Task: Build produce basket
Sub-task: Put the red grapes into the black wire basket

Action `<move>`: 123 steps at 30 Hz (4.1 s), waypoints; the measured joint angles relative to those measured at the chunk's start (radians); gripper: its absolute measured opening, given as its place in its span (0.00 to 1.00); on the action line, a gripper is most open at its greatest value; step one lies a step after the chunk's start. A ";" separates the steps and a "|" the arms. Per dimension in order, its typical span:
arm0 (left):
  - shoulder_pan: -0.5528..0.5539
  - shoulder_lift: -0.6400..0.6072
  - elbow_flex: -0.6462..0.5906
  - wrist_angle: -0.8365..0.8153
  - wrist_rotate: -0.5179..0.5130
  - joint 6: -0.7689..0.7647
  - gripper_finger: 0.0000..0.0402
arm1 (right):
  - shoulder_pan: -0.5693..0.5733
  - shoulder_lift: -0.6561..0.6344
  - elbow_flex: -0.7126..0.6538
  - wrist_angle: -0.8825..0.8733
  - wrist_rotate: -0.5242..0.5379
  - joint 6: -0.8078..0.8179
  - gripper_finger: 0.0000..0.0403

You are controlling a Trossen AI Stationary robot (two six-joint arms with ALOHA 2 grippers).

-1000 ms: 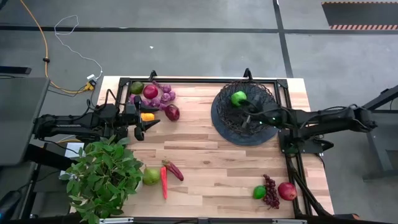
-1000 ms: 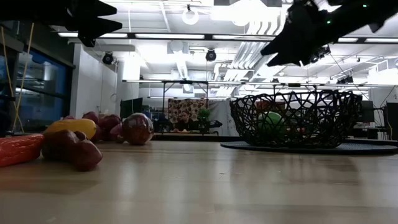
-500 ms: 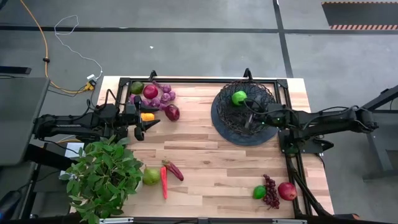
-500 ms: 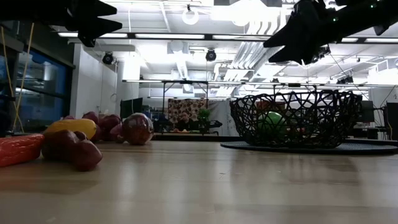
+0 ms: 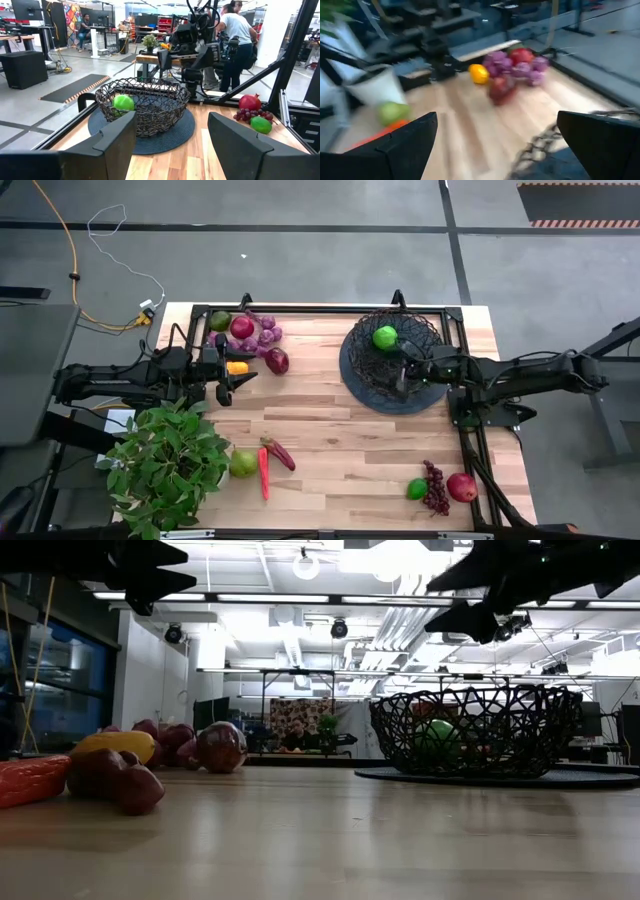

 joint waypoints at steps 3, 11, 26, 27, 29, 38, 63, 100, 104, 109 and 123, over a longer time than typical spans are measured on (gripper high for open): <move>0.000 0.000 0.000 0.000 0.000 0.000 0.59 | 0.047 0.002 0.050 -0.107 -0.042 0.067 0.98; 0.000 0.000 0.000 0.000 0.000 0.000 0.59 | 0.303 0.083 0.241 -0.661 0.006 0.393 0.98; 0.000 0.000 0.000 0.000 0.001 0.001 0.59 | 0.832 0.356 0.313 -1.027 -0.145 1.377 0.98; 0.000 0.000 0.000 0.000 0.001 0.001 0.59 | 0.851 0.380 0.313 -1.028 -0.157 1.415 0.98; 0.000 0.000 0.000 0.000 0.001 0.006 0.59 | 0.882 0.420 0.313 -1.027 -0.171 1.475 0.98; 0.000 0.000 0.000 0.000 0.001 0.008 0.59 | 0.927 0.569 0.313 -1.018 -0.180 1.646 0.98; 0.000 0.000 0.000 0.000 0.000 0.008 0.59 | 0.926 0.679 0.313 -1.023 -0.233 1.701 0.59; 0.000 0.000 0.000 0.000 0.000 0.009 0.59 | 0.924 0.647 0.312 -1.048 -0.209 1.648 0.00; 0.000 0.000 0.000 0.000 0.000 0.008 0.59 | 0.924 0.596 0.312 -1.070 -0.147 1.650 0.00; 0.000 0.000 0.000 0.000 0.000 0.008 0.59 | 0.924 0.524 0.312 -1.092 -0.023 1.638 0.00; 0.000 0.000 0.000 0.000 0.000 0.008 0.59 | 0.915 0.323 0.519 -1.342 0.404 1.334 0.00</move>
